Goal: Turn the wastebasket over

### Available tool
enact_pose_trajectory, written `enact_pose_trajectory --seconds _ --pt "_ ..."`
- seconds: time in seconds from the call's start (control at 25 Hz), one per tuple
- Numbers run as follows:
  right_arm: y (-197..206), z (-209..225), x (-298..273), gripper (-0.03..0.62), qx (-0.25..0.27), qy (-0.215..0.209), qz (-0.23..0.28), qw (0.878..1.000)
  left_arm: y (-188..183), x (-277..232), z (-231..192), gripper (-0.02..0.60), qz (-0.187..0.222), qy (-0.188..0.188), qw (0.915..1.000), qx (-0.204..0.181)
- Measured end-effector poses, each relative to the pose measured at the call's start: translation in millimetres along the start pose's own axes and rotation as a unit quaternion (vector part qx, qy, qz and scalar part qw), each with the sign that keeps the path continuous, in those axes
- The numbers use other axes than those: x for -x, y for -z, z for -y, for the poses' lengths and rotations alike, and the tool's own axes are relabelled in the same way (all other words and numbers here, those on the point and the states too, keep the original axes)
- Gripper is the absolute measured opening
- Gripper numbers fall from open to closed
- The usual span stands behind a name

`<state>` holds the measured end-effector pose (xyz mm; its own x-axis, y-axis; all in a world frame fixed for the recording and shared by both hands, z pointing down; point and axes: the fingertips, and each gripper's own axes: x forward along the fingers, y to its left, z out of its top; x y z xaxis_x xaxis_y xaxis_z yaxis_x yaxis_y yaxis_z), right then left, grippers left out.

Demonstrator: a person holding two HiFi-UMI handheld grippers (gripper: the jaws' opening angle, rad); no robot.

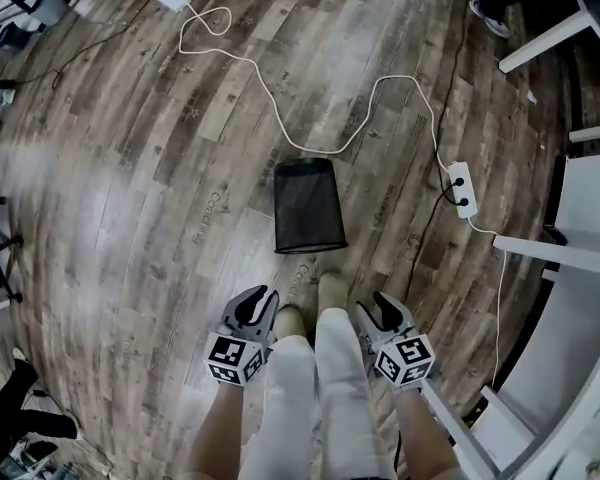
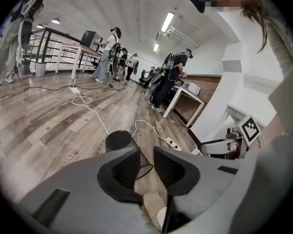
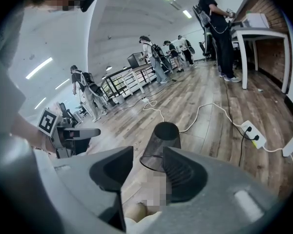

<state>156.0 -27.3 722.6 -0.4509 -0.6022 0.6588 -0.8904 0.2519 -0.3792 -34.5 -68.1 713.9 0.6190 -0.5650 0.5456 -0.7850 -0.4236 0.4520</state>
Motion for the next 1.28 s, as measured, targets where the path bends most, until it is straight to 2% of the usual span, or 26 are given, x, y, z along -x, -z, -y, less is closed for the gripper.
enact_pose_trajectory --seconds 0.32,0.6,1.04,1.28 --pt "42 49 -65 0.19 0.009 -0.005 -0.024 1.0 54 -58 -46 0.116 -0.017 -0.023 0.9995 0.012" --pt "85 78 -119 0.206 0.026 -0.009 -0.046 0.999 97 -97 -85 0.137 -0.035 -0.031 0.9989 0.002" --pt "142 121 -198 0.221 0.049 -0.003 -0.061 0.997 180 -159 -133 0.193 -0.09 -0.02 0.9947 -0.046" --pt "163 140 -228 0.222 0.042 -0.002 -0.054 0.998 214 -184 -151 0.201 -0.1 -0.024 0.9932 -0.055"
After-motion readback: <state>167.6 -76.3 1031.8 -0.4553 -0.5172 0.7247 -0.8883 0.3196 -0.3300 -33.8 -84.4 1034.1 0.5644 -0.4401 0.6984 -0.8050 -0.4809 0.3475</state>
